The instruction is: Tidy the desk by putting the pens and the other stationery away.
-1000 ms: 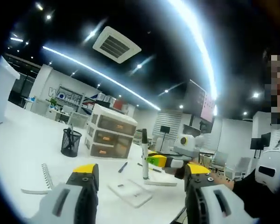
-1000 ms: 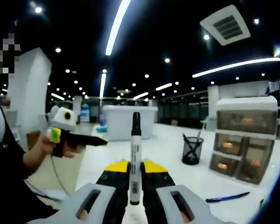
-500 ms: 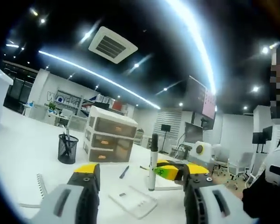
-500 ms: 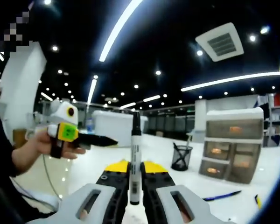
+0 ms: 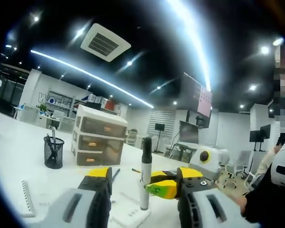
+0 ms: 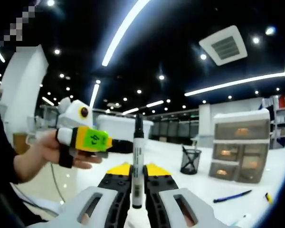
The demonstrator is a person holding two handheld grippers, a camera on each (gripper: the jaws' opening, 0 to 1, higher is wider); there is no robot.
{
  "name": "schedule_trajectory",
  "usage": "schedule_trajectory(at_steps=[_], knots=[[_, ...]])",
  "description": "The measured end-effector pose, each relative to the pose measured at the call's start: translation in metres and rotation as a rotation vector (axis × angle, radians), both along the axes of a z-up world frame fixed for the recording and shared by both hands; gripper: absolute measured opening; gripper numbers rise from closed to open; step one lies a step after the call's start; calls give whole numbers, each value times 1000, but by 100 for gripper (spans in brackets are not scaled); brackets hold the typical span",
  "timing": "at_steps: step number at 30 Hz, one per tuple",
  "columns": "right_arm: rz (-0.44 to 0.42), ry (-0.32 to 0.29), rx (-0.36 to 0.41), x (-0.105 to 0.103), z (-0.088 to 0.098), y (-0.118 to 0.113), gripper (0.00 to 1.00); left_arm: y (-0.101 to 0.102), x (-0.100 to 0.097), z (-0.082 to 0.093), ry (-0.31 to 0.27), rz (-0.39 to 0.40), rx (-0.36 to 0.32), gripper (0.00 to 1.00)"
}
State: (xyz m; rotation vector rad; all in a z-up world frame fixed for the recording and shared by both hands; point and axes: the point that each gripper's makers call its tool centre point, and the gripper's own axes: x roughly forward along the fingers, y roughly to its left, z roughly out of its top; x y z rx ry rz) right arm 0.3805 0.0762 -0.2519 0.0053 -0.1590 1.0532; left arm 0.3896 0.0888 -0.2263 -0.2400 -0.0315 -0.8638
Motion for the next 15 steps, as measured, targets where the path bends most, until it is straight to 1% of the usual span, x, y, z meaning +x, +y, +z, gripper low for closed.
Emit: schedule_trajectory(at_steps=[2,3,7,15], knots=[[3,2,3,-3,-2,1,8,-3,-3,2,-11,-15,-5,46],[7,6,7,-4,-2,2,8,-4,-4,3,-17,-20,-4,42],[17,15,16,-9,-4,3,8,-8,-7,3,-39,-36,18,29],[27,30,28,-12,-6,3,8,-14,-14,0,-64,-53,41,21]])
